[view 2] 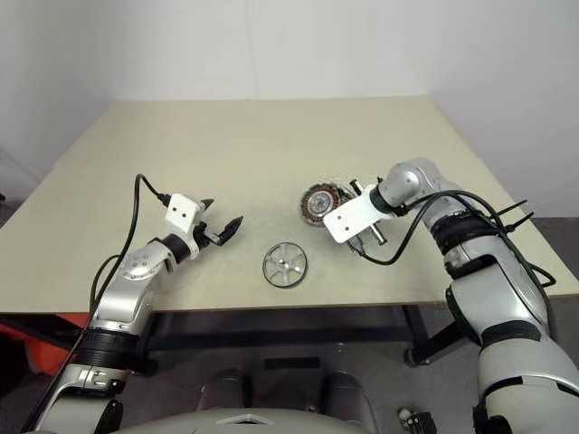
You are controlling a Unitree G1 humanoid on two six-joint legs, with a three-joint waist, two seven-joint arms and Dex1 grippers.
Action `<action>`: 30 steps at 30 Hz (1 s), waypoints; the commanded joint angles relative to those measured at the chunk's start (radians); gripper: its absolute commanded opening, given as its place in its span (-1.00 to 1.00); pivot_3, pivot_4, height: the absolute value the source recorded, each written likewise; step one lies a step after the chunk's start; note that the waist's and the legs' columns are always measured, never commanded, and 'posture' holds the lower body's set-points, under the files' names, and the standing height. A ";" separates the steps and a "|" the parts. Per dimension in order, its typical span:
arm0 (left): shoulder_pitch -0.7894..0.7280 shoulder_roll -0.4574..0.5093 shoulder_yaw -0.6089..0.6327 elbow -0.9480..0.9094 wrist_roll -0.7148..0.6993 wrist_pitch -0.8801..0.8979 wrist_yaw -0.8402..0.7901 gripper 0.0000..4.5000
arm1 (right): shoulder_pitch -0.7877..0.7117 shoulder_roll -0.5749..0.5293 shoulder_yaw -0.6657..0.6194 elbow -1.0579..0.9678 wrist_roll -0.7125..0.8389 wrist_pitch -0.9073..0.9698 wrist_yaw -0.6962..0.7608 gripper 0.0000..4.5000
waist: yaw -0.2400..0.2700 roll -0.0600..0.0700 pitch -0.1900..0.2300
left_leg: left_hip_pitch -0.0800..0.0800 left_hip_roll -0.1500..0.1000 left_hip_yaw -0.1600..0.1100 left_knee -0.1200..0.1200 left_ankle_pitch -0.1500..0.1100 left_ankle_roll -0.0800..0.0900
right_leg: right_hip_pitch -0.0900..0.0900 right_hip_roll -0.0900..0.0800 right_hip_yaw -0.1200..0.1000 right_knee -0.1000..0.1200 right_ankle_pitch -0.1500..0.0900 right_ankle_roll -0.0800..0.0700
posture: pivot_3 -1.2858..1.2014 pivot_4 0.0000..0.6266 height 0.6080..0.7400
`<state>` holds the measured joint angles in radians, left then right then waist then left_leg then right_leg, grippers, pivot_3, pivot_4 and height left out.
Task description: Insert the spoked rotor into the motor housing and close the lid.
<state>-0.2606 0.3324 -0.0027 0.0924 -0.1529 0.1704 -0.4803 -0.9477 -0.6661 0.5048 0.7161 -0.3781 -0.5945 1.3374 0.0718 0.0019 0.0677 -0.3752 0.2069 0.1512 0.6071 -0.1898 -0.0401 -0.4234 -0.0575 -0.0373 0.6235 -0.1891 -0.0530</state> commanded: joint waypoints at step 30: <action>-0.010 0.019 0.020 -0.036 0.001 -0.012 0.000 1.00 | -0.248 0.186 0.060 0.450 -0.213 0.022 -0.449 -0.59 | -0.002 0.000 0.000 | -0.001 0.000 0.000 0.000 -0.001 0.001 | 0.000 -0.001 0.000 -0.001 0.000 0.000 | 0.03 -1.00 1.00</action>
<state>-0.2671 0.3424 -0.0022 0.0971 -0.1522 0.1707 -0.4860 -1.1607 -0.4726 0.5647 1.1630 -0.5879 -0.5595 0.8982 0.0693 0.0020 0.0678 -0.3764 0.2067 0.1512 0.6071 -0.1906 -0.0394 -0.4238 -0.0578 -0.0377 0.6229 -0.1892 -0.0531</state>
